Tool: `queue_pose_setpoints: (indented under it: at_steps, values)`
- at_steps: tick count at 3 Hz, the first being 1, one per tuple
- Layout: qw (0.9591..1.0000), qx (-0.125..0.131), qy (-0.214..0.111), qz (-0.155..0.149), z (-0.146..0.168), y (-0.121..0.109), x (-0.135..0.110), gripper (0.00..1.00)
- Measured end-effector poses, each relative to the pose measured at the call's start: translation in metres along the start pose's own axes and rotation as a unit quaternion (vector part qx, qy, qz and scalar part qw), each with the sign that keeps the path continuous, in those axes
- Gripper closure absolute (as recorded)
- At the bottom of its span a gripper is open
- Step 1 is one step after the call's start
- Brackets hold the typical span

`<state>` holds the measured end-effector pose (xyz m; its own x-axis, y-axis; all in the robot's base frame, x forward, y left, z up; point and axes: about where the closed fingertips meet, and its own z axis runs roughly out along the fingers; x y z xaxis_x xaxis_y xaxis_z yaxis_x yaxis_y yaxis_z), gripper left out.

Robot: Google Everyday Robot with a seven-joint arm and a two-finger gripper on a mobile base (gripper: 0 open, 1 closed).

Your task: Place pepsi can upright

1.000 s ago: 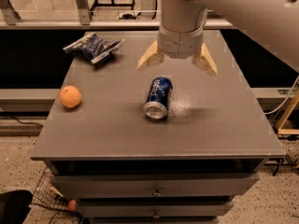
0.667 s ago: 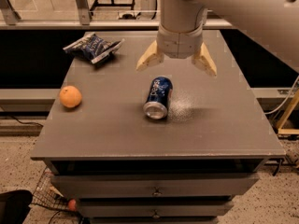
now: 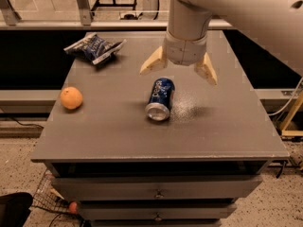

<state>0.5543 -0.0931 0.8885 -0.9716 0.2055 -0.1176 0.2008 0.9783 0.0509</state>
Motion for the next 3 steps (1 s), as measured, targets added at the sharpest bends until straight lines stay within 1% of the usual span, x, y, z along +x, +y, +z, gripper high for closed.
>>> queue_pose_setpoints:
  at_steps: [1,3]
  values:
    - [0.9999,-0.007,0.008,0.004,0.008,0.001,0.004,0.00]
    - [0.9997,-0.016,0.010,-0.015,0.027,0.011,0.013,0.00]
